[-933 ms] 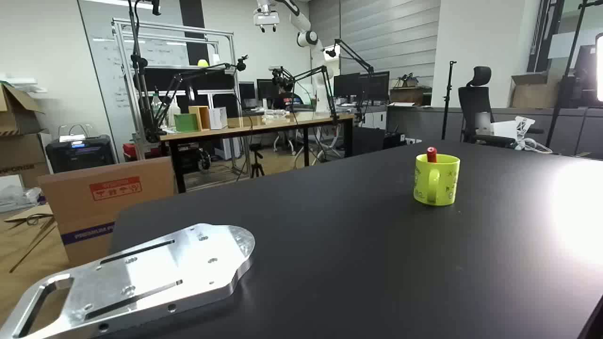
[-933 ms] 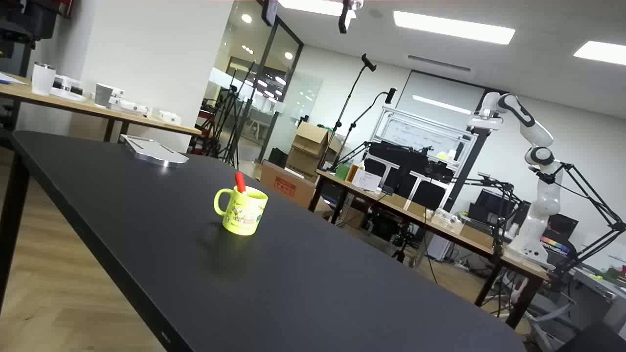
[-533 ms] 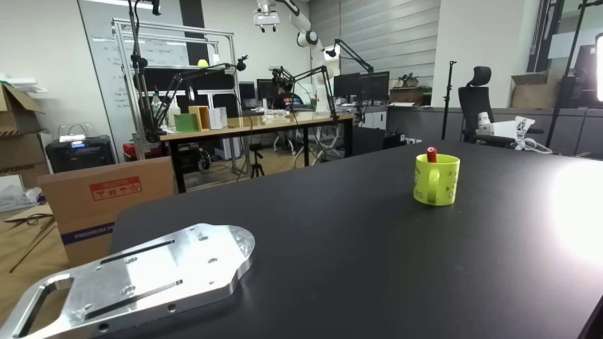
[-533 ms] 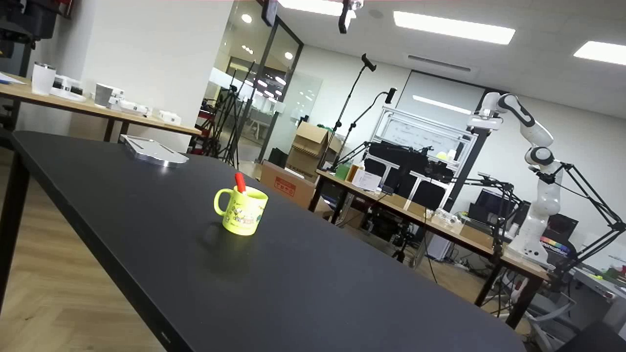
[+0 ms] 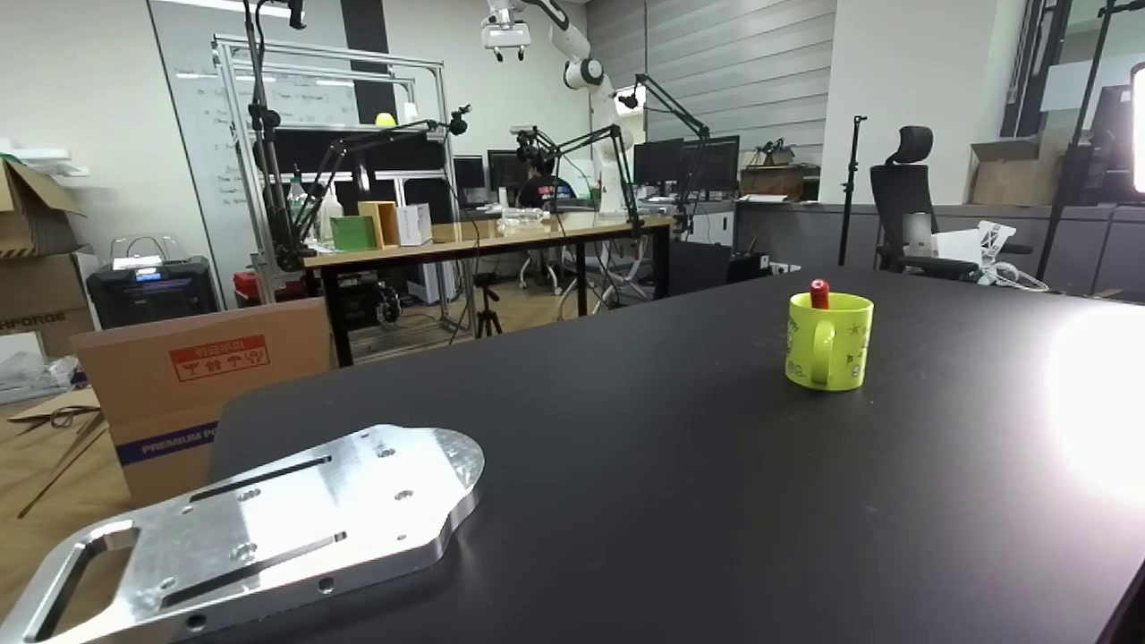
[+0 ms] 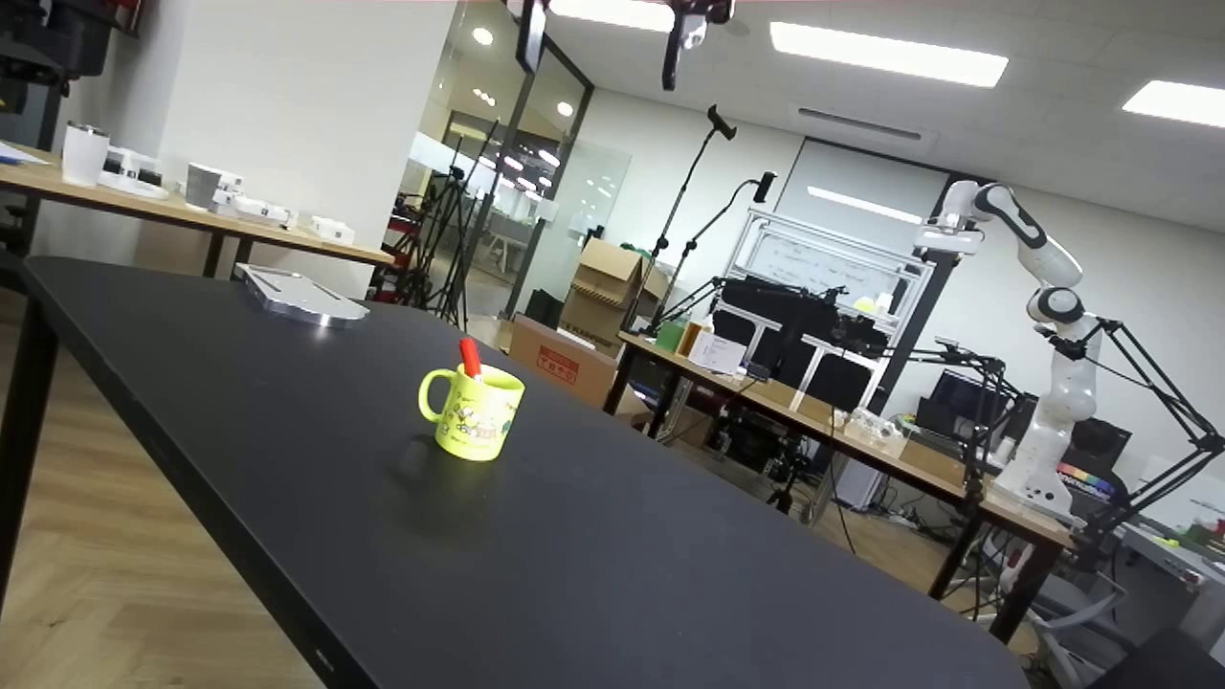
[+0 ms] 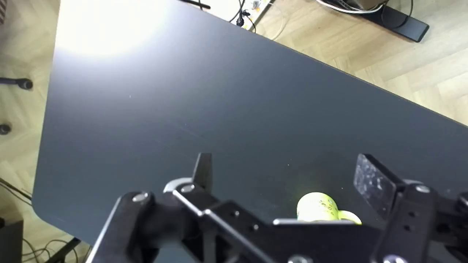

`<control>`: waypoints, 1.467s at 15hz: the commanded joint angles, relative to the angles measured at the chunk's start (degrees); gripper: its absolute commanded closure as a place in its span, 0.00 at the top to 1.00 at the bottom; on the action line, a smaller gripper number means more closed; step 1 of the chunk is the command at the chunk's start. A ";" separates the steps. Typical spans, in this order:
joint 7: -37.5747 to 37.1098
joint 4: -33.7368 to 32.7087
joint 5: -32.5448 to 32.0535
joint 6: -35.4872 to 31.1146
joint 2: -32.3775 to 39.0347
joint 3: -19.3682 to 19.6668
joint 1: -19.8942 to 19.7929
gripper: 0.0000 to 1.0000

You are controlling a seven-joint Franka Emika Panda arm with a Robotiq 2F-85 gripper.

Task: Take the marker out of the mug and place it on the table

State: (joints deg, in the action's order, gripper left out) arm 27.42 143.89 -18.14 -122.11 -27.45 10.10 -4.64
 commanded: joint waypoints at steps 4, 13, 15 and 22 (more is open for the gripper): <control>5.93 -10.29 -2.45 -10.19 21.01 -4.08 5.06 1.00; 8.28 -24.55 -12.60 -12.49 41.37 -11.95 8.06 1.00; 8.73 -25.05 -13.69 -12.31 43.14 -12.94 8.84 1.00; 14.45 -24.76 -12.27 -16.90 47.71 -15.49 8.91 1.00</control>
State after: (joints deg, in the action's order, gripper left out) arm 39.33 120.55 -30.95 -137.89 18.20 -4.76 4.58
